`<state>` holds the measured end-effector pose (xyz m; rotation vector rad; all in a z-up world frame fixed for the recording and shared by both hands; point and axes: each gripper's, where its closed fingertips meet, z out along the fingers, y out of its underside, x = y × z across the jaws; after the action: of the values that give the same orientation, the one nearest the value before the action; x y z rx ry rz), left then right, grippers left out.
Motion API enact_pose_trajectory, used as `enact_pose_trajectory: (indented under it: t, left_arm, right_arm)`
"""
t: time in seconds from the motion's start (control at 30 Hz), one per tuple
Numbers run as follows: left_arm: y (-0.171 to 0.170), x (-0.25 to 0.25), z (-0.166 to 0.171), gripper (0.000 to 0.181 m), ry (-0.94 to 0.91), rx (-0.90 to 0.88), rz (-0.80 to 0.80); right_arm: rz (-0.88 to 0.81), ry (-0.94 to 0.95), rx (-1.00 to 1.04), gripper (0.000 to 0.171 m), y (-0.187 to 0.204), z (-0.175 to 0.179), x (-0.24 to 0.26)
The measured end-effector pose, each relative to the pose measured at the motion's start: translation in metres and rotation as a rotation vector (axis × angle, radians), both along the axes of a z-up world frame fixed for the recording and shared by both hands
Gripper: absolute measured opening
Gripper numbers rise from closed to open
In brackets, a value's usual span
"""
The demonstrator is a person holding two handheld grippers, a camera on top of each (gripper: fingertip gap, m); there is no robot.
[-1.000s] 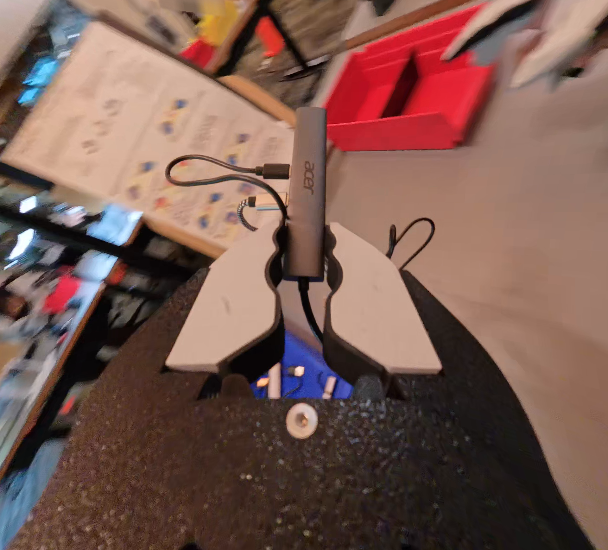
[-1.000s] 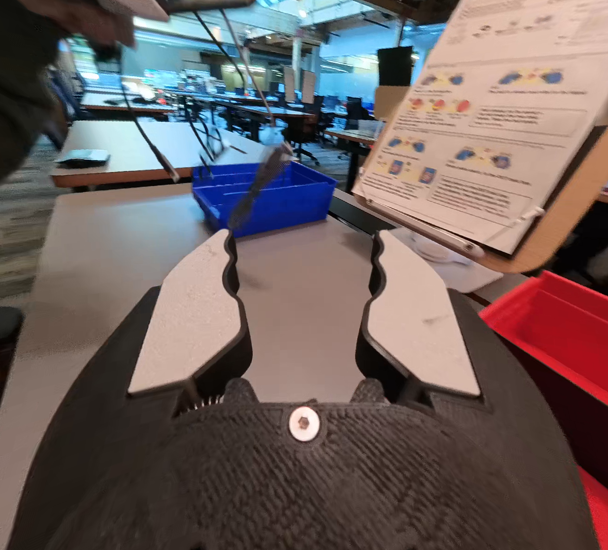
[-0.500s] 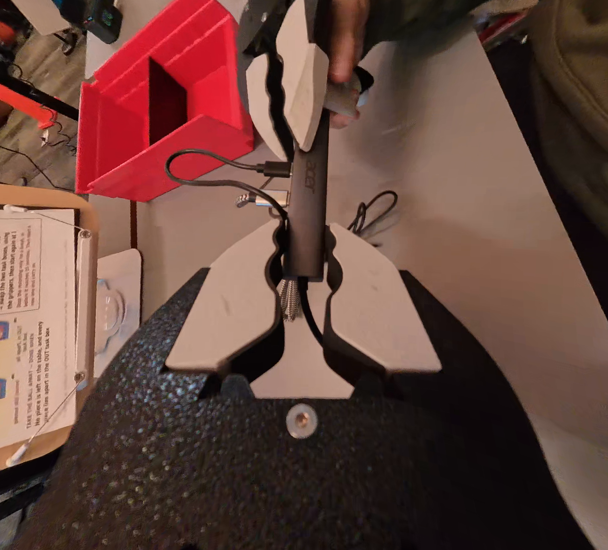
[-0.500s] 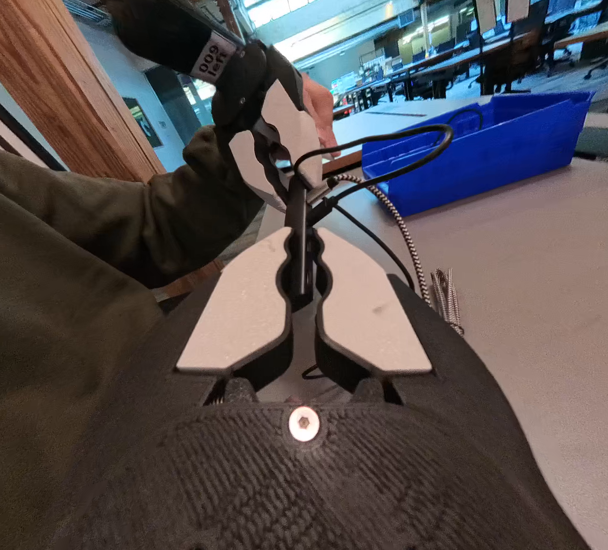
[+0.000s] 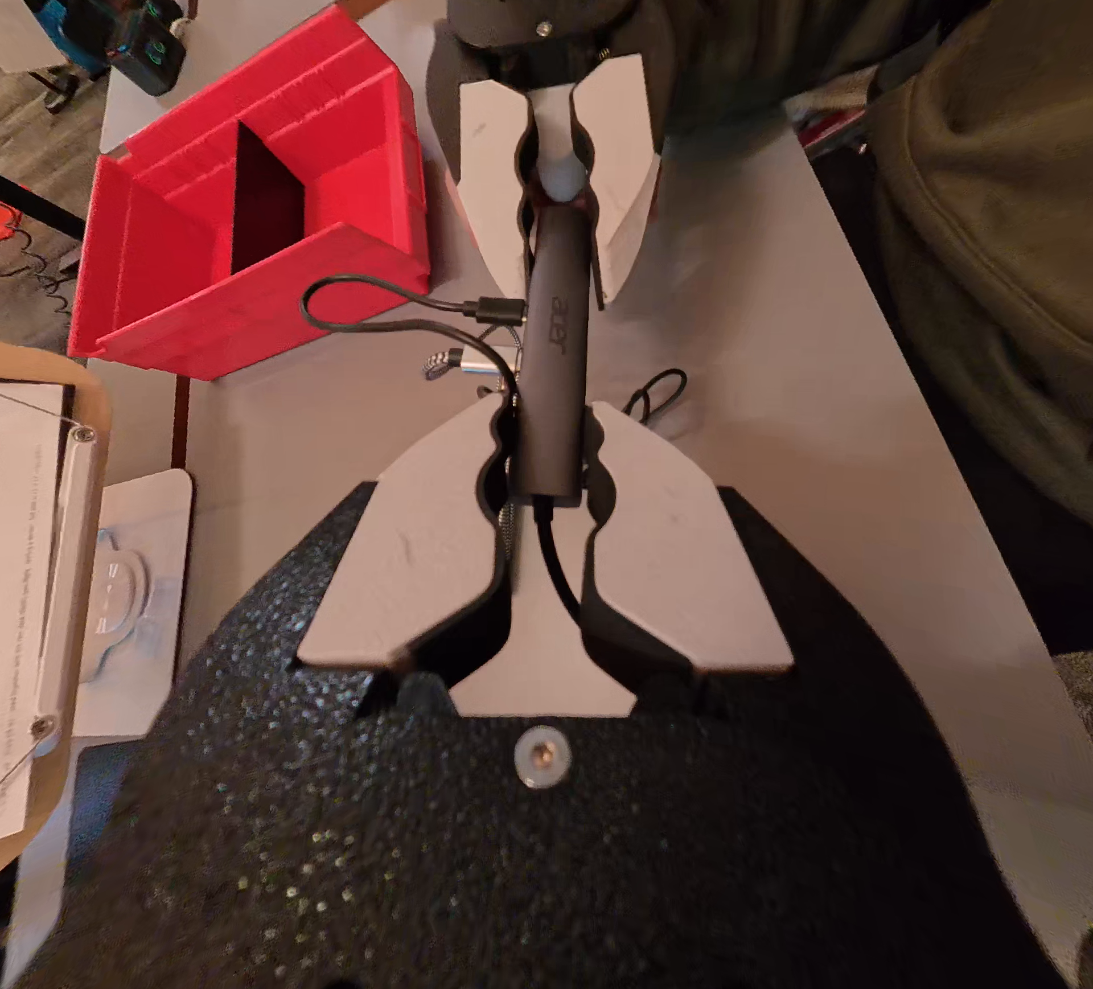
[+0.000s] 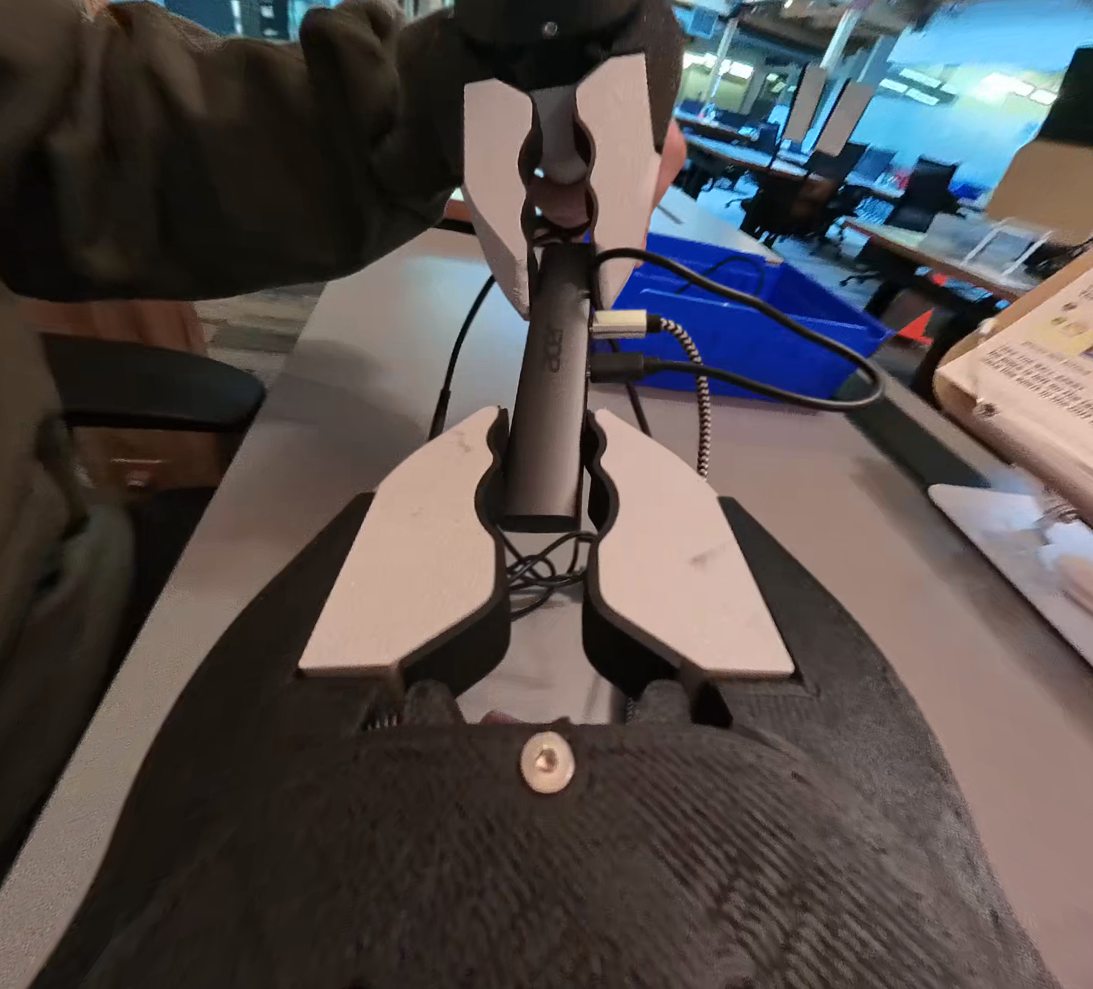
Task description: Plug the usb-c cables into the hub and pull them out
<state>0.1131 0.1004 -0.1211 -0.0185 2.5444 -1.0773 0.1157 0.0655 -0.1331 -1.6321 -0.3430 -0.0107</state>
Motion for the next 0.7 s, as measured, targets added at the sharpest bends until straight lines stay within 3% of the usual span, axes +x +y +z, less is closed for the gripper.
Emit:
enact_pose_trajectory:
  t: [0.1,0.3,0.5,0.57,0.67,0.7]
  left_arm:
    - [0.000,0.001,0.003,0.022,0.035,-0.076,0.009]
    - [0.001,0.000,0.006,0.022,0.041,-0.139,-0.007]
    - [0.003,0.021,0.024,0.030,-0.006,-0.294,0.135]
    - [0.011,0.035,0.037,0.039,-0.050,-0.376,0.277]
    - [0.038,0.055,0.055,0.053,-0.112,-0.538,0.672]
    - [0.042,0.053,0.057,0.049,-0.114,-0.613,0.777]
  right_arm:
    - [-0.045,-0.008,0.124,0.024,0.000,0.013,0.005]
    - [-0.045,-0.027,0.128,0.024,0.002,0.010,0.003]
    - [-0.188,-0.061,0.196,0.024,0.000,0.022,0.019]
    - [-0.296,-0.101,0.227,0.024,-0.003,0.028,0.032]
    - [-0.472,-0.176,0.265,0.024,-0.011,0.035,0.050]
    - [-0.530,-0.201,0.273,0.024,-0.013,0.037,0.055]
